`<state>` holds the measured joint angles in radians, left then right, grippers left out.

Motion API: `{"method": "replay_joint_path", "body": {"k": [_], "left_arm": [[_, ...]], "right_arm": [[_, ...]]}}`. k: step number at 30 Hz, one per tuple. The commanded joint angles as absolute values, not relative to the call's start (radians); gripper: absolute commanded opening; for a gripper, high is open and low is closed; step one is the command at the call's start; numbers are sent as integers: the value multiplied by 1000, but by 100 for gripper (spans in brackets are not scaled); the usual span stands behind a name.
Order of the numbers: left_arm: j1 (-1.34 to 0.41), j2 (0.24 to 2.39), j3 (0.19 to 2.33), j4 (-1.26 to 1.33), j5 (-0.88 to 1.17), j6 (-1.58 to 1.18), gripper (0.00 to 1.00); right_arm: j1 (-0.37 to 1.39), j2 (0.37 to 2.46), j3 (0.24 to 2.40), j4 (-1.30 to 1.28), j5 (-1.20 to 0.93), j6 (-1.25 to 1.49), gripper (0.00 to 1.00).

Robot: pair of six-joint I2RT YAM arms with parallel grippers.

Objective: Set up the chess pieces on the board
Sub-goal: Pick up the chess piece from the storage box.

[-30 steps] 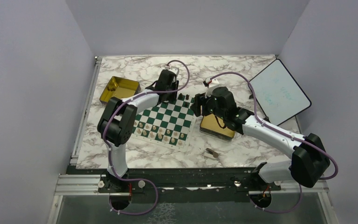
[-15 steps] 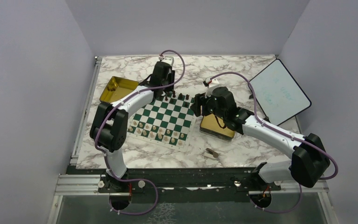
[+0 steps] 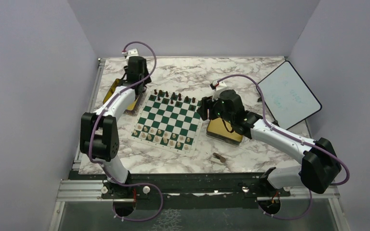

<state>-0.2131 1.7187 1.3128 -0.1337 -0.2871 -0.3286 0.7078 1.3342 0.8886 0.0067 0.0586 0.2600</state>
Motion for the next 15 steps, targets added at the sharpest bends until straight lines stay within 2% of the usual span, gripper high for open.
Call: {"method": "replay_joint_path", "body": {"k": [1, 9, 15], "left_arm": [[-115, 1650, 1250, -113, -383, -494, 51], [21, 1648, 1165, -42, -413, -690, 50], [50, 1766, 1249, -25, -433, -512, 47]], "right_arm": [[716, 1323, 880, 46, 63, 244, 63], [716, 1328, 881, 44, 70, 242, 63], [715, 1336, 884, 43, 72, 241, 63]]}}
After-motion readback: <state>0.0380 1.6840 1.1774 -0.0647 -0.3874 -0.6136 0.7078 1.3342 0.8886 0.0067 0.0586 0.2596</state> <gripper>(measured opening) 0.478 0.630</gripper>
